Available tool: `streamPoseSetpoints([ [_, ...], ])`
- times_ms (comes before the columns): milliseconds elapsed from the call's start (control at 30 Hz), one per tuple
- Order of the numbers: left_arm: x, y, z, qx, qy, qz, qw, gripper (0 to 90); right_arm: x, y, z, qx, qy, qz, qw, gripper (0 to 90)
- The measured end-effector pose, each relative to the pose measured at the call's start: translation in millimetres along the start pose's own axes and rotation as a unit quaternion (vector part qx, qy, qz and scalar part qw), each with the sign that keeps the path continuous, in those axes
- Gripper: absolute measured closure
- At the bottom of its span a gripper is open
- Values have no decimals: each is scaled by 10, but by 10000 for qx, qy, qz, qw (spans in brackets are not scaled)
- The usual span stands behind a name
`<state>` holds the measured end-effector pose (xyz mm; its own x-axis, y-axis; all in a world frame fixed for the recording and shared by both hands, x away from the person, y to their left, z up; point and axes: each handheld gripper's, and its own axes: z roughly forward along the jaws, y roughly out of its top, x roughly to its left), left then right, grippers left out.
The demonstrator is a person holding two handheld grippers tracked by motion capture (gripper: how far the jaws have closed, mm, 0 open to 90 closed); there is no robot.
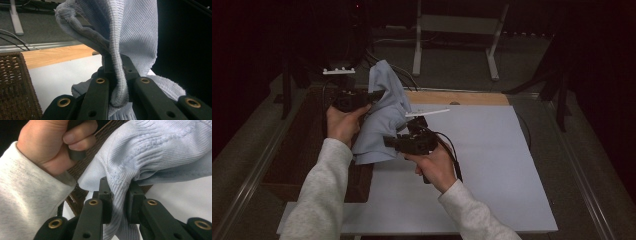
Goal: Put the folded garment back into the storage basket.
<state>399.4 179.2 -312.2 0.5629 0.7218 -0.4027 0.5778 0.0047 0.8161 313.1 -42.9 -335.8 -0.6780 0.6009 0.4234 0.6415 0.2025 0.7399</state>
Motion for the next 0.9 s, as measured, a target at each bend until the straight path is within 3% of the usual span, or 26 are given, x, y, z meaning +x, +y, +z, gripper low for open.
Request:
streamPoseSetpoints([
  [900, 191, -43, -193, -19, 258, 15, 9997, 867, 42, 20, 275, 71, 25, -21, 10000, 785],
])
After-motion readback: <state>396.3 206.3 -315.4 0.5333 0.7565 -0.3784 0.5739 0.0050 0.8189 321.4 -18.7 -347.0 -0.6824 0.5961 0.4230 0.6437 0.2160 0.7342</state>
